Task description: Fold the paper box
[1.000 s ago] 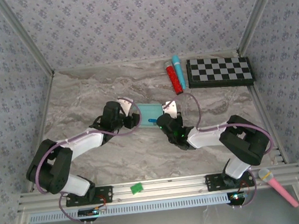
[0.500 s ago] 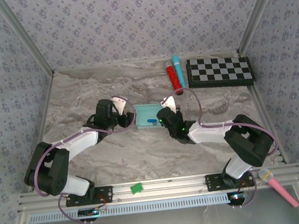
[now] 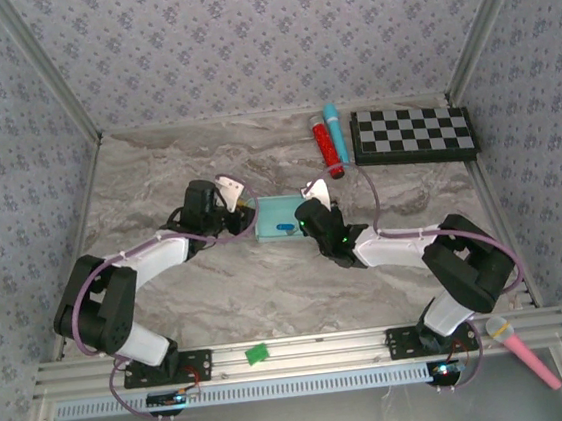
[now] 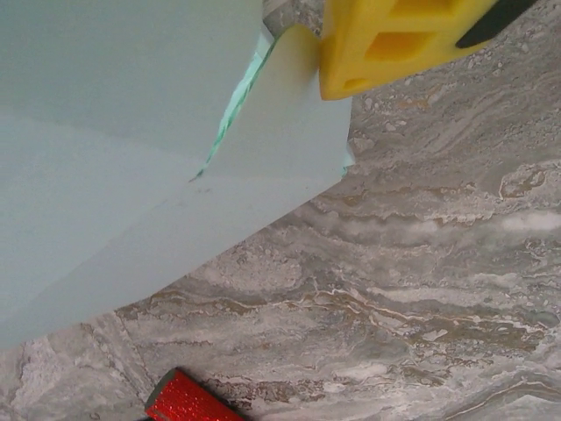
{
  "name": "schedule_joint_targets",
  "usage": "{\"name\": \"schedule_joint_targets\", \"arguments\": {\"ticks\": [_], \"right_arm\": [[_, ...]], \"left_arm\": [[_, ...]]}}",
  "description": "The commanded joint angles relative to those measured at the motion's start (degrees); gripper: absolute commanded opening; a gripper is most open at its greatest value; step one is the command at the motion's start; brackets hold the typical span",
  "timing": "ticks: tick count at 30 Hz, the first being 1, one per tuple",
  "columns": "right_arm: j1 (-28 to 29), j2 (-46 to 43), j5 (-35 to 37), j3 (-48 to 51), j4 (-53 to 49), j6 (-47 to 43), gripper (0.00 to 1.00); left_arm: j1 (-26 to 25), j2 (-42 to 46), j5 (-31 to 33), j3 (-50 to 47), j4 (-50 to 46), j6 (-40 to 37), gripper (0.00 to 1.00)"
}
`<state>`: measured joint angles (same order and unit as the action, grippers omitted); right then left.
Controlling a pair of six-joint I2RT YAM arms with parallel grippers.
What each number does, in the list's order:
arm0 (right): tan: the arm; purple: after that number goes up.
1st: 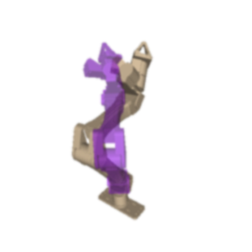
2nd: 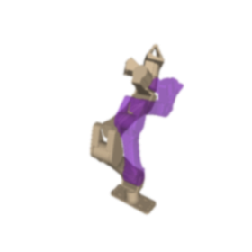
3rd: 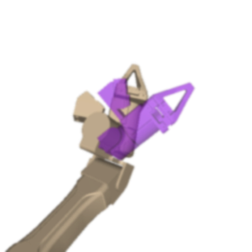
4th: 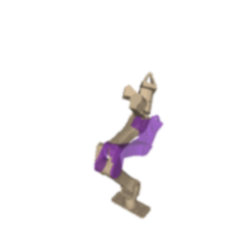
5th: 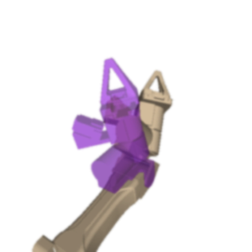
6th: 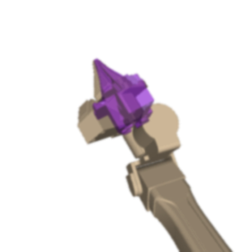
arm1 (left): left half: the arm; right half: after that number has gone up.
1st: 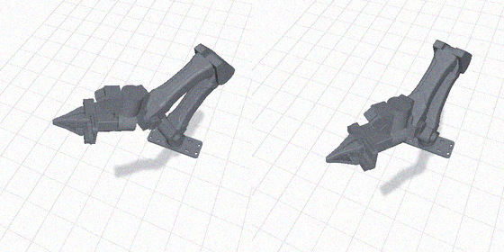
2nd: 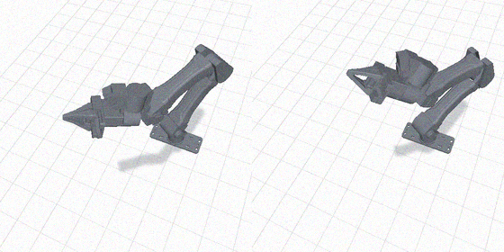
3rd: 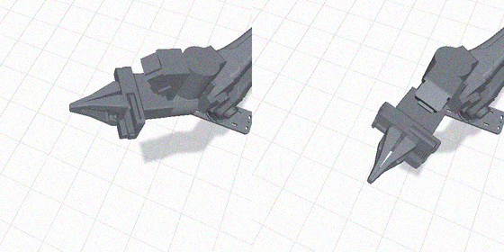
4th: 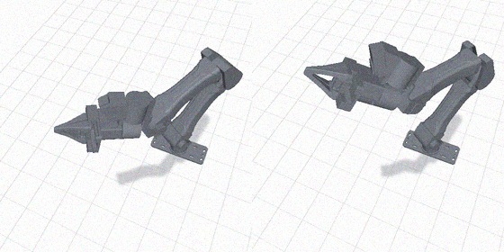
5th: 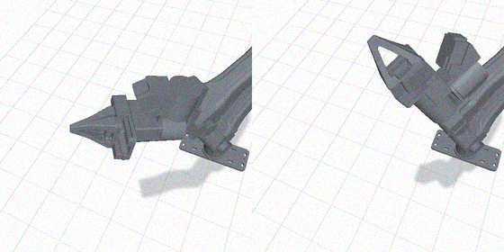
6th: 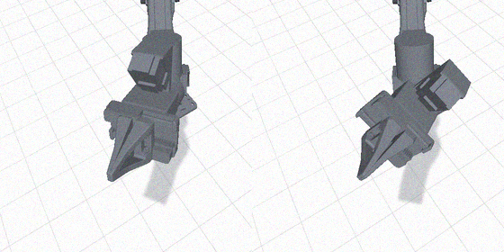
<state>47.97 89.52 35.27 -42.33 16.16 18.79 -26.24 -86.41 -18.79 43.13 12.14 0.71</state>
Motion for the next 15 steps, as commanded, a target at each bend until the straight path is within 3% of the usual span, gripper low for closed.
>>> {"name": "schedule_joint_targets", "arguments": {"ticks": [1,15], "right_arm": [[-0.24,0.58,-1.28,-1.38,-2.94,0.21,0.10],[-0.51,1.36,-2.09,-3.83,-6.47,2.28,0.09]], "left_arm": [[0.49,-0.10,-1.36,1.57,0.88,0.68,0.32],[0.40,0.41,-0.36,2.51,1.16,6.93,0.22]]}}
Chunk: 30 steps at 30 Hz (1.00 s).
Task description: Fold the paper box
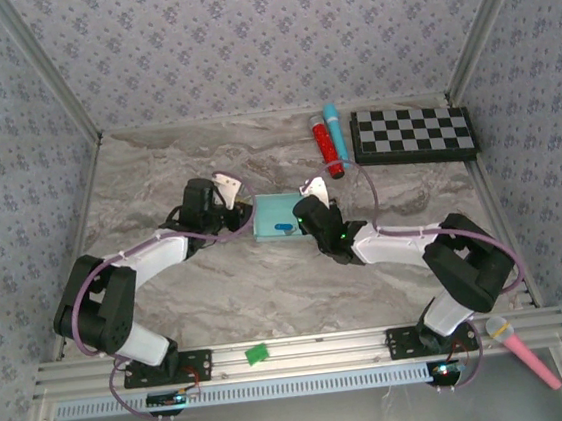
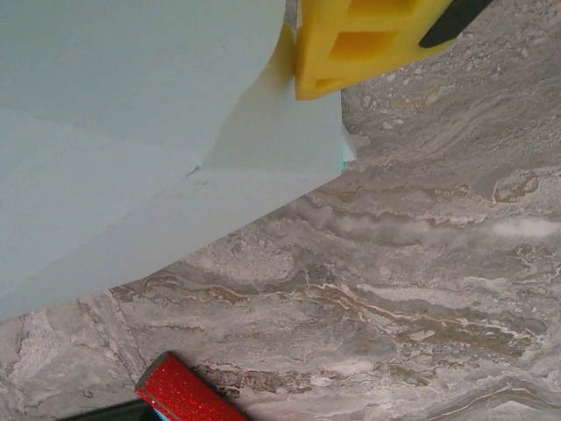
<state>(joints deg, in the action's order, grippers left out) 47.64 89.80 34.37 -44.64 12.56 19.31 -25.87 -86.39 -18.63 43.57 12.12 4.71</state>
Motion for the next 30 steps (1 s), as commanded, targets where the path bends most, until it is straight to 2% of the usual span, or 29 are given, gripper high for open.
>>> {"name": "schedule_joint_targets", "arguments": {"ticks": [1,13,18,30], "right_arm": [[-0.25,1.25,-1.15,-1.58,-2.83,2.14,0.09],[0.34,3.18,-0.20,-1.07,-0.34,4.75,0.08],[0.52,3.54,-0.18,-1.53,-0.29,4.77,0.07],[1.06,3.72,-0.01,-3.33,-1.13,7.54,0.10]], "left_arm": [[0.03,0.52,-0.25,2.00,1.37,3.59,0.22],[-1.88,2.11,2.76,-2.41,5.97,9.29,0.23],[-2.88,1.71,4.13,-3.21,6.53,10.27,0.26],[-4.37,1.72,6.11,-4.28,8.58,12.29,0.25]]}}
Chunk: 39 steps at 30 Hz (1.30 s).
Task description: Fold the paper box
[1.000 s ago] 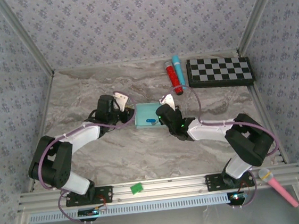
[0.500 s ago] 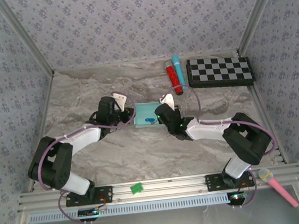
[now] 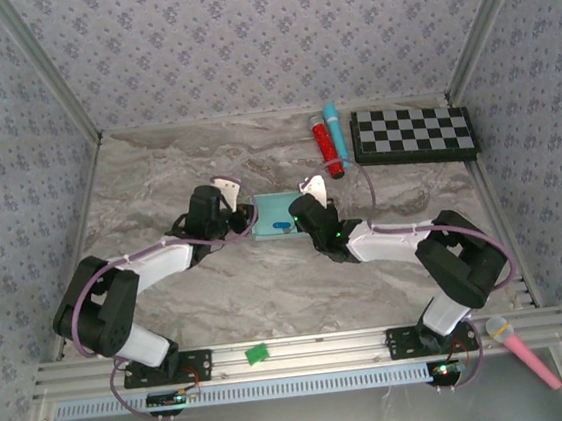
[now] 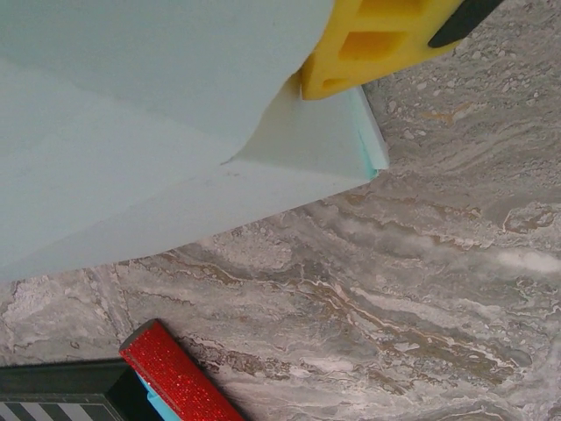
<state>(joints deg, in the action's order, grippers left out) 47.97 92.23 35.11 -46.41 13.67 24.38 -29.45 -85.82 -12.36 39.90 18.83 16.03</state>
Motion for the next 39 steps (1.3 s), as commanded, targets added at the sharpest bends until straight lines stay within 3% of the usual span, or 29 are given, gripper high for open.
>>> {"name": "schedule_joint_targets", "arguments": {"ticks": [1,39], "right_arm": [[0.84,1.38,-0.77,-1.69,-2.36,2.88,0.10],[2.81,3.21,2.70,1.10,0.01,6.44,0.08]], "left_arm": [[-0.83,1.12,-0.12,-0.70,1.99,1.08,0.25],[-3.64,1.57,2.56,-6.34,6.52,3.30,0.19]]}}
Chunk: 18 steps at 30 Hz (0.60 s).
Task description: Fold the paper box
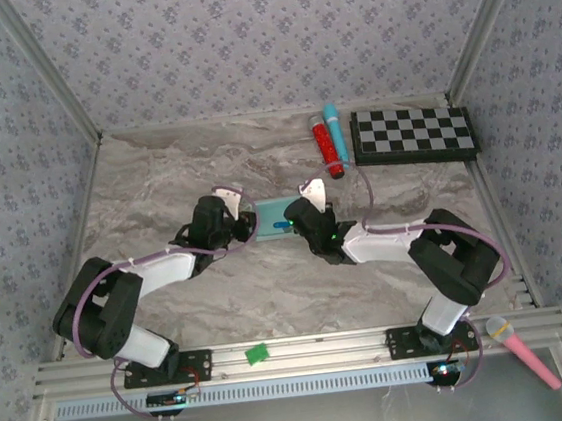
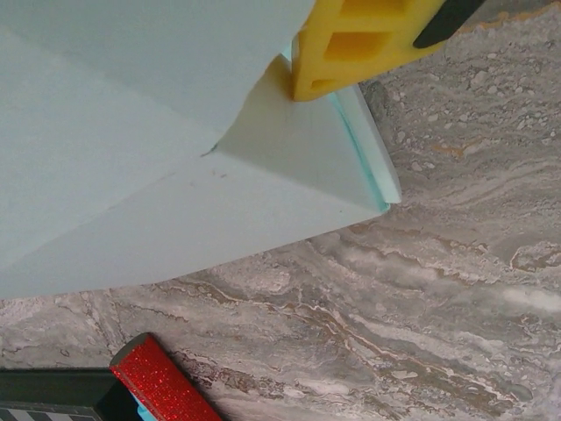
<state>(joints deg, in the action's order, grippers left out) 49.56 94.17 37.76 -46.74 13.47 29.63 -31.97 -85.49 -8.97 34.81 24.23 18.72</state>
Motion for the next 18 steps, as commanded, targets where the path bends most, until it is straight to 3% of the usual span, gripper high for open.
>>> {"name": "schedule_joint_targets", "arguments": {"ticks": [1,18], "right_arm": [[1.45,1.27,0.27,1.88,0.62,1.16,0.08],[3.83,0.96,3.55,6.20,0.46,2.89,0.08]], "left_arm": [[-1.36,1.31,-0.43,-1.70,1.39,0.62,0.19],[-2.71,1.34,3.02,-6.68,3.27,0.88,0.18]]}}
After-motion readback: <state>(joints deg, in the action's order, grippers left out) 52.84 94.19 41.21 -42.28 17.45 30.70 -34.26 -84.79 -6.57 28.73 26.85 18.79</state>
